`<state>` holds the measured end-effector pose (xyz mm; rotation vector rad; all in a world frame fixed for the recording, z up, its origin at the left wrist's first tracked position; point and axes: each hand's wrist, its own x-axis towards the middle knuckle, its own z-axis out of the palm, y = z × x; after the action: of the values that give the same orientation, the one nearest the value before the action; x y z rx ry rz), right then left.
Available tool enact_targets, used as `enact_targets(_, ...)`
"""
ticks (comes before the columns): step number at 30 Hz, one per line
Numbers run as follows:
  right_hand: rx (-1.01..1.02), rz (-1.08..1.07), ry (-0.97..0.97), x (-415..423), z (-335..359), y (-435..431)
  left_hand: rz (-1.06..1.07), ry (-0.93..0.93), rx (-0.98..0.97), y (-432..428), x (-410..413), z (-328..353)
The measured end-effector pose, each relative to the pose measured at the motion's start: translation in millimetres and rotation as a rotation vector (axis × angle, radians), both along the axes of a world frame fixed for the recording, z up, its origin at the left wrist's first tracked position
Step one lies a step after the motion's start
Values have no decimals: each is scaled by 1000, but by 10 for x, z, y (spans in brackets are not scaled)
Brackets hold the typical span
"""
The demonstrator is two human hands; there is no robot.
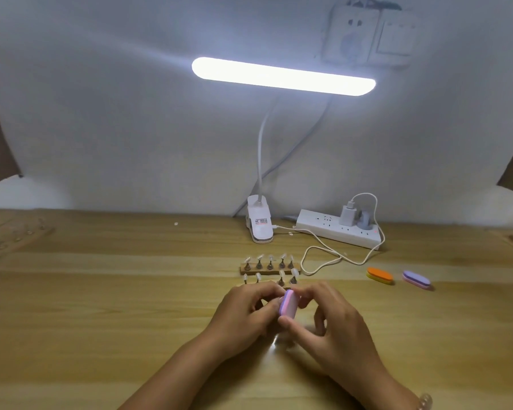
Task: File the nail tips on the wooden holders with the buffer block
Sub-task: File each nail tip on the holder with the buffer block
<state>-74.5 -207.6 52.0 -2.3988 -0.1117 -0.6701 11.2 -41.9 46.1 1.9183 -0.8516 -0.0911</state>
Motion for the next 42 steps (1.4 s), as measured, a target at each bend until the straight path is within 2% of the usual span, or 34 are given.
enact_targets(5, 162, -119, -32, 46, 11, -69, 5, -6, -14, -10, -6, -3)
enact_targets(9, 58, -63, -1, -3, -5, 15, 13, 33, -43, -14, -8, 1)
enact_targets(13, 74, -181, 11, 31, -4, -39, 32, -1, -16, -1, -11, -6)
enact_targets(17, 7, -74, 15, -1, -9, 24, 36, 29, -41, -13, -5, -15)
enact_targets(20, 98, -125, 13, 33, 5, -17, 22, 8, -45, -8, 14, -40)
enact_targets(22, 88, -153, 3, 34, 2, -42, 14, -12, -44, -6, 13, -50)
enact_targets(25, 48, -59, 18, 11, -9, 9, 16, 4, -59, -13, 20, -56)
enact_targets(29, 147, -142, 23, 49, 14, -57, 5, -14, -67, -7, 24, -79)
enact_targets(33, 216, -5, 44, 18, 30, -39, -27, 26, -72, -2, 20, -53)
enact_targets(35, 242, -18, 21, 30, 43, -41, -32, 20, -67, -4, 12, -41)
enact_targets(37, 200, -46, 7, 32, 49, -31, -25, 21, -65, -4, 4, -32)
enact_targets(40, 79, 33, -4, 6, 41, 22, -19, 34, -58, -2, 8, -27)
enact_targets(42, 100, -13, -13, 15, 47, 5, -7, 41, -57, -4, 7, -33)
